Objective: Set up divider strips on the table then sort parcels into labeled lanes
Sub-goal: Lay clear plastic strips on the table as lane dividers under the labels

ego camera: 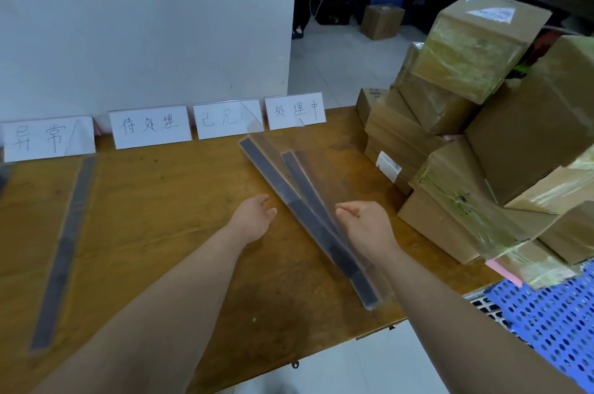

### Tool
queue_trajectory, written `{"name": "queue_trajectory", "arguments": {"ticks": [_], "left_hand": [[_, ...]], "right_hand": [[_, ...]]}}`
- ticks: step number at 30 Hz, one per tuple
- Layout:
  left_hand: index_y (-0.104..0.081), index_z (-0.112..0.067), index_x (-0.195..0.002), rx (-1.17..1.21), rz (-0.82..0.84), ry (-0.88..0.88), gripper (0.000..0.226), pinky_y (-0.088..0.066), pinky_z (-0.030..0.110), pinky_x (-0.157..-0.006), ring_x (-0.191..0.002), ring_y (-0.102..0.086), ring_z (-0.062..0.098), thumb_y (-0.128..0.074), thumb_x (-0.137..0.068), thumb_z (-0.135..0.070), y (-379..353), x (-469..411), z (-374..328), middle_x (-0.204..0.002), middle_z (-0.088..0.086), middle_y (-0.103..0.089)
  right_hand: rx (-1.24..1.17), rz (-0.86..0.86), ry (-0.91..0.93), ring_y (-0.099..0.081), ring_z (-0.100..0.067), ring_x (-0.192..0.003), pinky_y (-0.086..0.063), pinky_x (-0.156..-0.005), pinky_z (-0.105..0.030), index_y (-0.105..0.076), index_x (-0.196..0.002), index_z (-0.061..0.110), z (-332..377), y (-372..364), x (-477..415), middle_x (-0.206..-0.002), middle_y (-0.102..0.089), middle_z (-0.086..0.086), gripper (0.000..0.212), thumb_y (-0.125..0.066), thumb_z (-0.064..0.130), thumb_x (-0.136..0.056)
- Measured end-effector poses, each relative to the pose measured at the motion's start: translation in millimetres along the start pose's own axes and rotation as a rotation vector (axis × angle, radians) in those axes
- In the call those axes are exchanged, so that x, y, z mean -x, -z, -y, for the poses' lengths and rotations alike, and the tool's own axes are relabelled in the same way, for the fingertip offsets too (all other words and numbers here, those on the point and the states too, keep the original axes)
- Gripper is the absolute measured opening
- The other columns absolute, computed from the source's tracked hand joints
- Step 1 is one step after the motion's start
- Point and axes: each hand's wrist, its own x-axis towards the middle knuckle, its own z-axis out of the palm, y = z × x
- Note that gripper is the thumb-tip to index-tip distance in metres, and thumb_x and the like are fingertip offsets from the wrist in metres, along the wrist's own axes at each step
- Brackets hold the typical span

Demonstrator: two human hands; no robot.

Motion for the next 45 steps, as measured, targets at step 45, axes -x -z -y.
{"name": "queue_trajectory", "arguments": {"ticks": [45], "left_hand": [[-0.021,-0.023,-0.156,-0.025,-0.391,0.074,0.061,-0.031,0.041,-0.113,-0.144,-0.032,0.025,-0.049,-0.102,-0.028,194.9,88.1,249.3,-0.157,0.005,-0.034]], "right_hand": [[0.050,-0.054,-0.157,-0.053,-0.012,-0.066,-0.036,-0.050,-0.020,-0.059,-0.070,0.008,153.2,-219.6,55.9,-0.077,-0.061,-0.006,0.039,-0.038,0.016,-0.102]]}}
